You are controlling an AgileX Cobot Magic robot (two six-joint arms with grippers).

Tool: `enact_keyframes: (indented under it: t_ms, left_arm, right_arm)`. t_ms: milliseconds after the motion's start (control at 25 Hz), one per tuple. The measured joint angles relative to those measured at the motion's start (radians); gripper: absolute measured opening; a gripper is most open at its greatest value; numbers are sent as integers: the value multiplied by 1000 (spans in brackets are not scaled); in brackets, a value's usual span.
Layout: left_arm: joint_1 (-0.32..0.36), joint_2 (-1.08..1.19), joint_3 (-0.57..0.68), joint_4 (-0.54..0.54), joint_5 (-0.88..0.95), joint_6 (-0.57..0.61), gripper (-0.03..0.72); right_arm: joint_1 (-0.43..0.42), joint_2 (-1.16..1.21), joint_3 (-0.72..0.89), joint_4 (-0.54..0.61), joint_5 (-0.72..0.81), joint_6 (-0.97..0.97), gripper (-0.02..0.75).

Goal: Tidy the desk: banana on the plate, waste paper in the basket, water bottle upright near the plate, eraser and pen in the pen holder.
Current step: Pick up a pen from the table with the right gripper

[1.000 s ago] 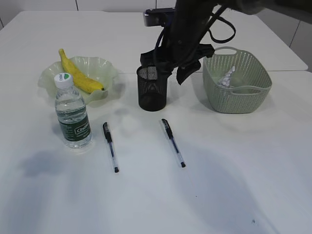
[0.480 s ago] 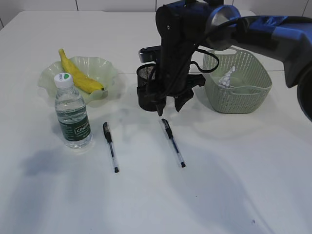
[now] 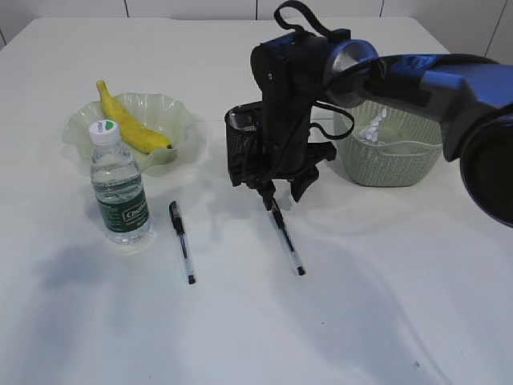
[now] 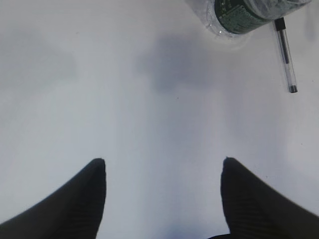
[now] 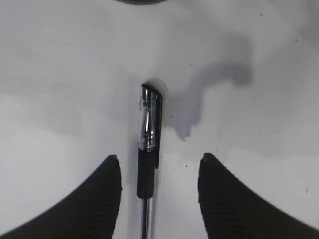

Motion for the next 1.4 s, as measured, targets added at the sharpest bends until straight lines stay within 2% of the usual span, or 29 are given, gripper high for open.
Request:
enact_keyframes:
  t_ms: [880,1040,1400]
  left_arm:
    - [0,0,0,0,-5,0,501]
    - [0,0,0,0,-6,0,499]
    - [0,0,0,0,-6,0,483]
  right_arm:
    - [0,59,0,19,-6,2,370]
    - [0,61,0,28,-6,2,314]
    - [0,63,0,33,-8,-8,73]
